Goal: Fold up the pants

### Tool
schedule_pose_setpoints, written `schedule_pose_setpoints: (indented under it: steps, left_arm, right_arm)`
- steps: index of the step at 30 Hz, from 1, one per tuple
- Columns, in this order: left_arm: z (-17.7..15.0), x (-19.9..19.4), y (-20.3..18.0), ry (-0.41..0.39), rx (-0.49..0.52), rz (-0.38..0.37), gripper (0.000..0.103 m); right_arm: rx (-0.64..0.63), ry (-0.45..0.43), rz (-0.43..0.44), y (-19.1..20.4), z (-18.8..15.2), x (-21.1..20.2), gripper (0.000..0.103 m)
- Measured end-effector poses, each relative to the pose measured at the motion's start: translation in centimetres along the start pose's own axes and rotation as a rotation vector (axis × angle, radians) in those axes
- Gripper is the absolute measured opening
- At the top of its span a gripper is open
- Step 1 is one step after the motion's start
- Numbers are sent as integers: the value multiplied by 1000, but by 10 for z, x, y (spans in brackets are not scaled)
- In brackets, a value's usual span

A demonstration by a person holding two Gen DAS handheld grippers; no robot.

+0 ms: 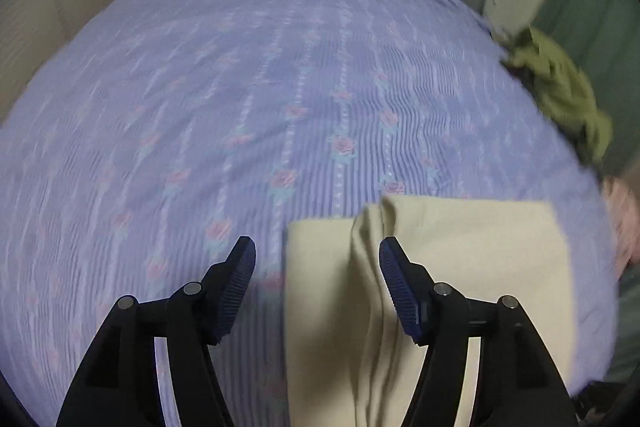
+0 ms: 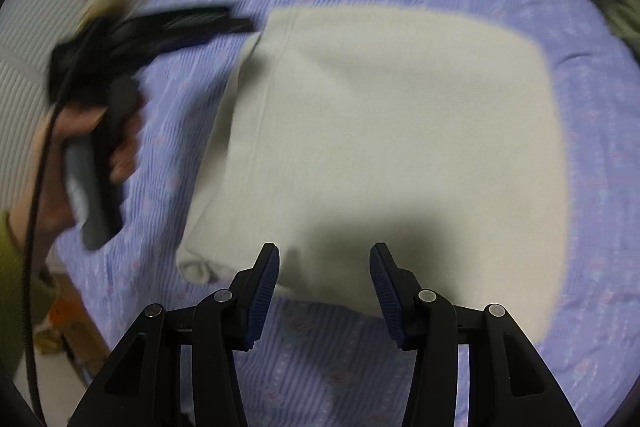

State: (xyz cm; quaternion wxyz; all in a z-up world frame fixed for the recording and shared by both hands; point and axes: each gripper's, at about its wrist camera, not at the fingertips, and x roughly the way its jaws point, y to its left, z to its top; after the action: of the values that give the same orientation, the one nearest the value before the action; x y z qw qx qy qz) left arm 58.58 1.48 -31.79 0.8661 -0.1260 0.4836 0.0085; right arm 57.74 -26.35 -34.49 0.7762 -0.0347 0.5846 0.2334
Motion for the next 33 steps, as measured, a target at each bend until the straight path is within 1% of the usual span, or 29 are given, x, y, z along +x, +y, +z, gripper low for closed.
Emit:
schedule_pose_setpoints:
  steps: [1,2,3,4,5,6,7,9,11,12,14,15,16,17,18,19,20,22,24,27,29,30,31,32,33]
  left_arm:
    - [-6,-9,6,9,-23,-48,64]
    - [-16,-19,11,27,-51,-98,64]
    - [-25,-23,14,46,-73,-130,66]
    - [-37,-25,17,78,-100,-181,67]
    - [-46,-26,19,101,-119,-214,67]
    - [-58,-24,19,124,-145,-238,68]
    - [-69,-22,18,143,-163,-243,70]
    - [-91,-9,19,217,-224,-241,70]
    - [-109,4,14,283,-277,-282,70]
    - [-118,5,10,294,-281,-285,70]
    - [-126,6,0,285,-260,-251,68]
    - [-129,3,0,283,-245,-233,55]
    - [-129,2,-3,289,-240,-220,39]
    - [-129,2,-4,309,-247,-255,15]
    - [-127,2,-9,316,-263,-256,14]
    - [-124,2,-13,311,-265,-252,6]
    - [-124,-1,-13,309,-264,-258,6]
    - [-126,-11,-12,299,-256,-247,5]
    - [-128,-20,-14,288,-221,-220,5]
    - [-132,-14,-16,301,-181,-182,6]
    - [-131,-10,-17,312,-170,-162,8]
    - [-129,-9,-19,314,-159,-141,16]
    - [-126,-9,-23,312,-144,-104,33]
    - [-124,-11,-28,307,-123,-57,42]
    - [-123,-15,-32,300,-97,-19,54]
  right_arm:
    - [10,-29,-9,-2,2,-7,49]
    - [22,-66,-30,-5,2,-15,54]
    - [26,-88,-46,-7,2,-19,58]
    - [27,-124,-79,-11,2,-26,63]
    - [23,-154,-111,-14,0,-30,64]
    - [19,-164,-126,-23,2,-34,64]
    - [16,-169,-145,-23,4,-35,64]
    - [18,-161,-175,-33,0,-32,64]
    - [26,-147,-203,-41,-6,-29,64]
    - [31,-144,-211,-43,-13,-28,64]
    - [44,-141,-218,-53,-20,-32,65]
    - [51,-139,-226,-59,-24,-32,64]
    - [55,-137,-229,-63,-26,-34,65]
    - [58,-134,-230,-67,-27,-36,65]
    - [61,-131,-230,-69,-31,-34,65]
    - [61,-130,-225,-72,-34,-35,65]
    - [61,-130,-219,-73,-36,-36,65]
    - [56,-130,-210,-70,-37,-38,65]
    - [48,-143,-198,-66,-40,-43,65]
    - [29,-153,-201,-64,-44,-46,65]
    - [27,-153,-215,-67,-45,-45,64]
    - [32,-148,-222,-69,-46,-45,64]
    - [40,-145,-225,-73,-45,-46,65]
    - [47,-149,-225,-76,-45,-49,64]
    - [50,-160,-230,-79,-45,-52,64]
